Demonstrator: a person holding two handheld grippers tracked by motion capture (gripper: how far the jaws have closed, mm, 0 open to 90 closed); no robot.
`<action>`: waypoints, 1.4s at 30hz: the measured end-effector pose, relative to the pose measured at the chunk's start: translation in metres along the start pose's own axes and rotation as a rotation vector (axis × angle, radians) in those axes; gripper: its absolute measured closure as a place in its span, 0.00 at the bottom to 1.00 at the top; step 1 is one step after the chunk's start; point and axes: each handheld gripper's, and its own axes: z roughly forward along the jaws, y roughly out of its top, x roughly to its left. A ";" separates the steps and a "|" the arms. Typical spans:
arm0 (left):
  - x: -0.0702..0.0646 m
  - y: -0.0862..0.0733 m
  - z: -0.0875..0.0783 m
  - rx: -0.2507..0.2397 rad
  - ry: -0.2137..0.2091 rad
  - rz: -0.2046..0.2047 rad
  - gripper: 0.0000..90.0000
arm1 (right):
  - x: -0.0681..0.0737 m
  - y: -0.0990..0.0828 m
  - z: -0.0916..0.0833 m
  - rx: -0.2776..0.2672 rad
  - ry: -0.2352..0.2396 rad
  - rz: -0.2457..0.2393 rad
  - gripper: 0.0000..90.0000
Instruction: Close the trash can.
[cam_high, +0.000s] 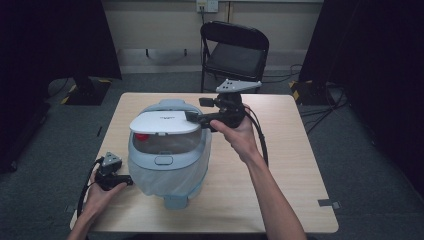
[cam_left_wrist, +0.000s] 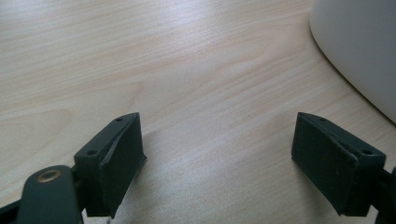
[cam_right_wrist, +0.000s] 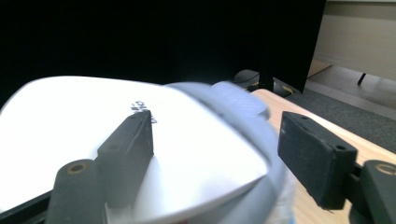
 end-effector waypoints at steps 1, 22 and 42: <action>0.000 0.000 0.000 -0.001 0.001 0.001 0.18 | 0.003 -0.001 0.001 0.005 0.003 -0.004 0.28; 0.000 0.000 0.000 0.000 0.000 -0.001 0.18 | 0.062 -0.016 0.015 0.108 -0.023 -0.137 0.23; 0.000 0.000 0.000 -0.001 0.000 0.000 0.18 | 0.066 -0.018 0.022 0.087 -0.057 -0.150 0.24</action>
